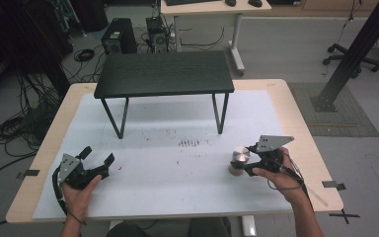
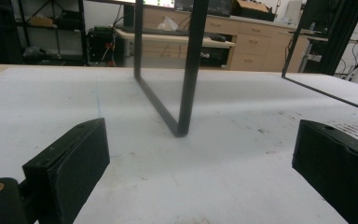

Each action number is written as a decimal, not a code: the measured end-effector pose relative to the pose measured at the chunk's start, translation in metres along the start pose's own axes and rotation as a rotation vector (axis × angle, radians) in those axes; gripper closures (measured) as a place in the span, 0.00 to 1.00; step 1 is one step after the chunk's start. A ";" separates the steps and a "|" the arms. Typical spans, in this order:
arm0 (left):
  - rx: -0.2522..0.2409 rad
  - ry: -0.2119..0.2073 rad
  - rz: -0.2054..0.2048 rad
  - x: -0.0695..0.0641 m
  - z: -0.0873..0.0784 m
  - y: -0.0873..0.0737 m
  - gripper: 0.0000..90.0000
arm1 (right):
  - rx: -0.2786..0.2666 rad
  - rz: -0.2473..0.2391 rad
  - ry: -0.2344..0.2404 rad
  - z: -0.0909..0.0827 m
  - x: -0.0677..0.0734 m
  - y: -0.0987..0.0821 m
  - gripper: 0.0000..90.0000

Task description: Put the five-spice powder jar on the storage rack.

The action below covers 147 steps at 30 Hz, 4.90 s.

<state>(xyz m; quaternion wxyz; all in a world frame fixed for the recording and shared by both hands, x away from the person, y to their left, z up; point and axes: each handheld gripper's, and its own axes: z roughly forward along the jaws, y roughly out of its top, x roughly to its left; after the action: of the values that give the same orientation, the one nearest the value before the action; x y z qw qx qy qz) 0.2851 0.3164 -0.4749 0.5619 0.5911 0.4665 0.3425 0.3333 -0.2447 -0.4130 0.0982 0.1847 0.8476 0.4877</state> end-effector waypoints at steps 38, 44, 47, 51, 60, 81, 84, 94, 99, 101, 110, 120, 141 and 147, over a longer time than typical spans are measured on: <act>0.000 0.001 0.000 0.000 0.000 0.000 0.05 | 0.002 -0.005 0.000 0.000 0.000 0.000 0.48; 0.001 0.000 -0.001 0.000 0.000 0.000 0.05 | 0.005 -0.004 -0.002 0.000 0.001 0.001 0.48; 0.000 -0.001 0.000 0.000 0.000 0.000 0.05 | 0.005 -0.004 -0.004 0.000 0.001 0.001 0.48; 0.000 -0.001 0.000 0.000 0.000 0.000 0.05 | 0.007 -0.003 -0.003 0.000 0.001 0.001 0.48; 0.000 -0.001 0.000 0.000 0.000 0.000 0.05 | 0.009 -0.003 -0.003 0.000 0.001 0.002 0.48; -0.002 -0.002 0.000 0.000 0.000 0.000 0.05 | -0.017 -0.004 0.007 -0.006 0.003 0.015 0.48; -0.003 -0.003 0.000 0.000 0.000 0.000 0.05 | -0.021 -0.007 0.007 -0.008 0.003 0.019 0.48; -0.003 -0.004 0.000 0.000 0.000 0.000 0.05 | -0.028 -0.025 0.006 -0.018 0.002 0.040 0.48; -0.004 -0.005 -0.001 0.000 0.000 0.000 0.05 | -0.024 -0.028 0.008 -0.021 0.002 0.049 0.48; -0.004 -0.005 -0.001 0.000 0.000 0.000 0.05 | -0.021 -0.026 0.009 -0.023 0.002 0.052 0.48; -0.006 -0.005 -0.003 0.000 0.000 0.000 0.05 | -0.020 -0.027 0.020 -0.033 0.000 0.073 0.48; -0.009 -0.007 -0.005 0.000 -0.001 0.000 0.05 | -0.016 -0.036 0.031 -0.043 0.000 0.102 0.48; -0.010 -0.009 -0.003 0.000 -0.001 0.000 0.05 | 0.005 -0.071 0.067 -0.057 0.000 0.160 0.48; -0.011 -0.009 -0.001 0.000 -0.001 0.000 0.05 | 0.004 -0.088 0.075 -0.057 0.000 0.180 0.48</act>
<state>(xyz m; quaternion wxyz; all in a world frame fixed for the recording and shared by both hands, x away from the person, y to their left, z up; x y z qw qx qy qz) 0.2845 0.3170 -0.4752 0.5673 0.5895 0.4623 0.3419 0.3530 -0.2075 -0.2290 0.0873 0.1289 0.8590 0.4877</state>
